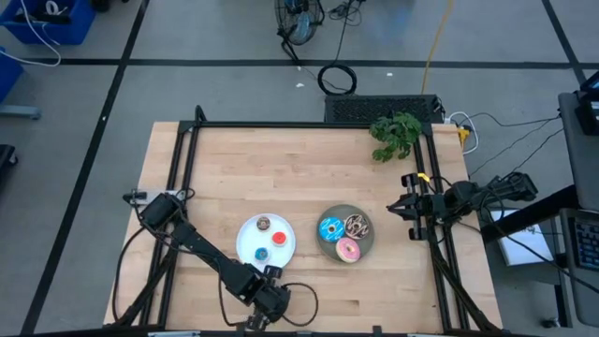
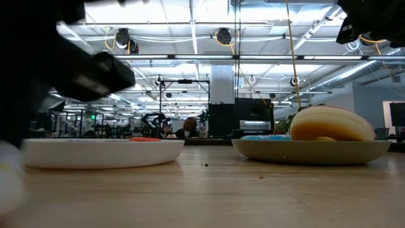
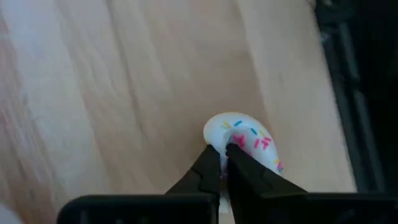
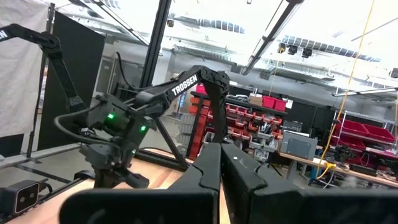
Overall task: Pick & Place donuts
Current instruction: Put the small white donut into the white plate
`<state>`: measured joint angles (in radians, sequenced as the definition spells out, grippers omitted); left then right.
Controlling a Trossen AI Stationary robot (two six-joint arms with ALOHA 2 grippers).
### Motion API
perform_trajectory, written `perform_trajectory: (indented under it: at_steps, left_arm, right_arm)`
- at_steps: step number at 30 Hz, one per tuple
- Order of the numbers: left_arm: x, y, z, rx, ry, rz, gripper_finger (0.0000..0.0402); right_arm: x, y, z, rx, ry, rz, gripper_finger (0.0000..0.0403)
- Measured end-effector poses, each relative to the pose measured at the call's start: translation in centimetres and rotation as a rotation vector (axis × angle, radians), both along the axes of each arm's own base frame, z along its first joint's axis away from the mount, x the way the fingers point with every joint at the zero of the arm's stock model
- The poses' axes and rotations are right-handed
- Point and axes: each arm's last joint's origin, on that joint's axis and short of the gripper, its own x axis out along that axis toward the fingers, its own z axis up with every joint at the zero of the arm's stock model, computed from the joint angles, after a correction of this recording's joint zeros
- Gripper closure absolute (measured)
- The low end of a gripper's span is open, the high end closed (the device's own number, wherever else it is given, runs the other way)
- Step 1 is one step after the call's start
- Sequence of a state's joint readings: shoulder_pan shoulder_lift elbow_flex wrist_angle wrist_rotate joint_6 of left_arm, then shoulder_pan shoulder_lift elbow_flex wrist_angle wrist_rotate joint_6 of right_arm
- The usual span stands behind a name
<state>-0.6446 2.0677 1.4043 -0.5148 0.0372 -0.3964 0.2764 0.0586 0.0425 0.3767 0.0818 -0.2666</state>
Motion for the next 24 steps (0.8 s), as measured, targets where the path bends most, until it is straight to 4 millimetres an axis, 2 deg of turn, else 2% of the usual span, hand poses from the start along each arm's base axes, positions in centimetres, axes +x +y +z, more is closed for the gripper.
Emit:
perform_trajectory:
  at_steps: [4, 9, 14, 18, 24]
  left_arm:
    - [0.2, -0.5, 2.8, 0.09, 0.008, -0.056, 0.0391]
    - [0.1, -0.1, 5.8, 0.247, 0.045, -0.035, 0.0386]
    - [-0.1, 0.1, 8.9, 0.292, 0.047, -0.065, 0.0393]
    - [-1.2, 1.0, 11.9, 0.296, 0.0, -0.057, 0.0389]
    - [-4.4, 2.7, 17.2, 0.342, -0.143, -0.022, 0.0394]
  right_arm:
    - [0.0, 0.0, 0.0, 0.0, 0.0, 0.0, 0.0403]
    - [0.0, 0.0, 0.0, 0.0, 0.0, 0.0, 0.0403]
    - [0.0, 0.0, 0.0, 0.0, 0.001, 0.0, 0.0403]
    - [0.0, 0.0, 0.0, 0.0, 0.001, 0.0, 0.0403]
    - [0.0, 0.0, 0.0, -0.002, 0.003, 0.003, 0.0403]
